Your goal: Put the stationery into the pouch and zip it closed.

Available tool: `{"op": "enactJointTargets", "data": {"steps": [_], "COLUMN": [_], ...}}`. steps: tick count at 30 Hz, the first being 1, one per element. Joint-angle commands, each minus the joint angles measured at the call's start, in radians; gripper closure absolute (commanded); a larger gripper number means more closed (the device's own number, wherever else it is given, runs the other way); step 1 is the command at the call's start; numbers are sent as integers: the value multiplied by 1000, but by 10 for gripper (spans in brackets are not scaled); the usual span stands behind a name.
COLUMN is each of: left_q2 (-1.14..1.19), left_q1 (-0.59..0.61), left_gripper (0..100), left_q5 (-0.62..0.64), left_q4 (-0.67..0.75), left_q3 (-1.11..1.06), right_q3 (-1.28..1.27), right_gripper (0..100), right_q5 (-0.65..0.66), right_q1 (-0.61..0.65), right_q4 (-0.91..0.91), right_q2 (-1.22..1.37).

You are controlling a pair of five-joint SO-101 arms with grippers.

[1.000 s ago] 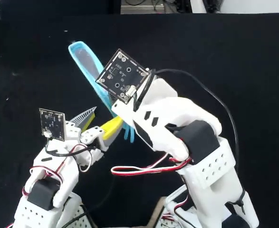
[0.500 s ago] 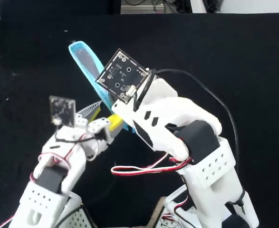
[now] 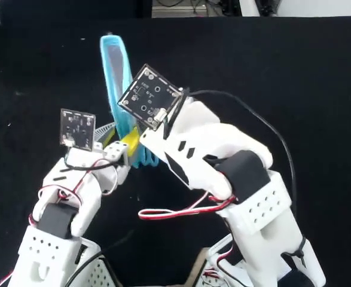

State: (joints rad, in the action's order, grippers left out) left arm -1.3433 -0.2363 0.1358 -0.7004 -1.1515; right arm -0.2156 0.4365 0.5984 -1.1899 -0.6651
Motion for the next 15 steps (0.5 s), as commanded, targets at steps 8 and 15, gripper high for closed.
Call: {"op": "enactJointTargets", "data": {"steps": [8, 15], "left_q2": [-74, -74], "left_q1": [-64, -64], "left_gripper": [970, 970], "left_q5": [-25, -112], "left_q4": [-6, -41], "left_q3": [71, 119], "right_q3": [-30, -18], "right_gripper": [988, 988], "right_q5": [5, 3], "right_q1": [-9, 54], "right_q4": [18, 20], "right_q2": [-35, -35]}}
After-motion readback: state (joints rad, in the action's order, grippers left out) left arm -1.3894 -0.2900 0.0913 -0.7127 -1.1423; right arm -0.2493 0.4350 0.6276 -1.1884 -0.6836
